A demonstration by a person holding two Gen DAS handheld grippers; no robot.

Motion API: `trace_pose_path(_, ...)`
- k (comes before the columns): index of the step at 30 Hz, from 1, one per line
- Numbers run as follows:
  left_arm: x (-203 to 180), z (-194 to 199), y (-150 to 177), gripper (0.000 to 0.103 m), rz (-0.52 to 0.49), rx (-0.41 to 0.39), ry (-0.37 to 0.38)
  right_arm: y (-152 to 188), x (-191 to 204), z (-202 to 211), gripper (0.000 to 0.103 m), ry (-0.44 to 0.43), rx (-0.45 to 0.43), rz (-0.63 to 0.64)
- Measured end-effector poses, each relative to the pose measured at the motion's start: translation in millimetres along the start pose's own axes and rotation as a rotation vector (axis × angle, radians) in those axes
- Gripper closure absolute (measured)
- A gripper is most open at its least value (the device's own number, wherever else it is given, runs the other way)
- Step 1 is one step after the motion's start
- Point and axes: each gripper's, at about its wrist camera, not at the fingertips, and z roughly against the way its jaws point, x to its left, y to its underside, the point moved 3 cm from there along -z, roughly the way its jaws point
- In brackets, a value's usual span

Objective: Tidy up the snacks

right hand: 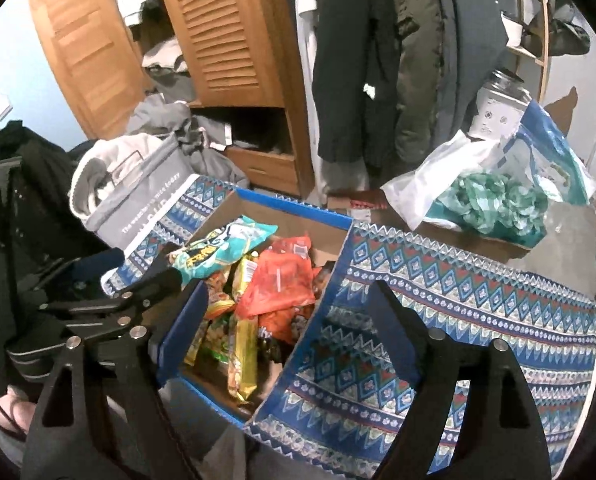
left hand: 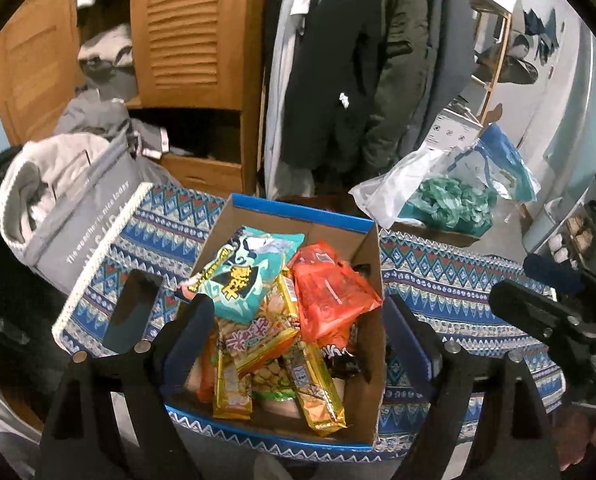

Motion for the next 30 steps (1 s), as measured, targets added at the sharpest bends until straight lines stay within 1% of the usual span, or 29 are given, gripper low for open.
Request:
trace_pose_path(4,-9,4,-1,0.016,-0.032,-0.010,-0.005,3,-6,7,0.021,0.005,-0.014,0.002)
trace_pose_path(12,-20,7,-2,0.015,-0.042,0.002,0.011,9,-23,14,0.020,0.017,-0.022,-0.022)
trace_pose_path(20,-32,11,-1,0.015,-0.056,-0.001,0.029,12,-42,13,0.020,0.037,-0.008,-0.058)
trace_pose_path(30,-41,12,1,0.015,-0.076,0.008,0.042,13,-53,15,0.020,0.038,-0.001,-0.085)
